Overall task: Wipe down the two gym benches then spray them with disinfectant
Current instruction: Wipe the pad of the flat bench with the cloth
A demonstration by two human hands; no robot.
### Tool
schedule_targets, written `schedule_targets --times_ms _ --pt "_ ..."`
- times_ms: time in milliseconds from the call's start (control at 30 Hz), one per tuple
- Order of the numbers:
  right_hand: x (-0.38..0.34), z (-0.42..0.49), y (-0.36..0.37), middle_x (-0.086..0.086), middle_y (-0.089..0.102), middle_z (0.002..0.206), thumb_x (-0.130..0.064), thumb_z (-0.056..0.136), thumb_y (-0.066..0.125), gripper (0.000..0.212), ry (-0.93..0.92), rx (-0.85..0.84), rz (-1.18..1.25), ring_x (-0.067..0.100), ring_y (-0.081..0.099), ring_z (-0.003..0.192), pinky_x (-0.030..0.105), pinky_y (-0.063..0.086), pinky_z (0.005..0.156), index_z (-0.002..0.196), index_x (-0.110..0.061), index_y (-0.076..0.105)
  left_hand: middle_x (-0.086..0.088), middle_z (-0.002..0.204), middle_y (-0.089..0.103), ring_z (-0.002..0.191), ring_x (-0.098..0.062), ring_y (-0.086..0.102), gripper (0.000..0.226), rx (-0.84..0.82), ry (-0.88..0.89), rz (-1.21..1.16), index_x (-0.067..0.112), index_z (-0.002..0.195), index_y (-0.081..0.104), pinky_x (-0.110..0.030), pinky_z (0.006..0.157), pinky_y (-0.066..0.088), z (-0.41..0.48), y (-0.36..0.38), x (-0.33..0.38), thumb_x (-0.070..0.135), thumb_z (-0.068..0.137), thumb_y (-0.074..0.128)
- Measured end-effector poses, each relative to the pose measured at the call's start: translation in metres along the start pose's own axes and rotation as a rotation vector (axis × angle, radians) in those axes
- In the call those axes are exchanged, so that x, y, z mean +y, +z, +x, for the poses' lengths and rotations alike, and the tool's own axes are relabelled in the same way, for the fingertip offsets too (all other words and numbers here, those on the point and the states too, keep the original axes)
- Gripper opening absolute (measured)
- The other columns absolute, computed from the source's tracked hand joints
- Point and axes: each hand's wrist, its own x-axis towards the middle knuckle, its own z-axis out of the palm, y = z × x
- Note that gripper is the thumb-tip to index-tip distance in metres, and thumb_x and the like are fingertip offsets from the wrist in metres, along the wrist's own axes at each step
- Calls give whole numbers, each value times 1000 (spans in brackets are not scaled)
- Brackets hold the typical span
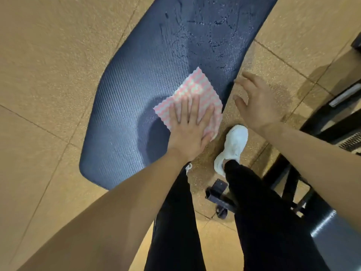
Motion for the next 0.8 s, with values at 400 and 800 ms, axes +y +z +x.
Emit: schedule_targets --times_ms 400,800 --pt "31 79 -21 6 20 167 -47 87 75 87 -35 -138 -79 31 23 151 47 24 124 157 -15 33 -7 173 -3 155 -48 -6 76 112 -523 -135 46 161 3 -76 116 -2 102 -59 -132 79 96 22" --pt "58 104 -29 14 27 164 -69 82 65 89 -195 -121 -128 37 23 152 57 27 120 150 -15 45 -9 172 -7 155 -48 -8 81 39 -318 -61 27 164 -2 -72 119 4 85 -36 14 69 100 22"
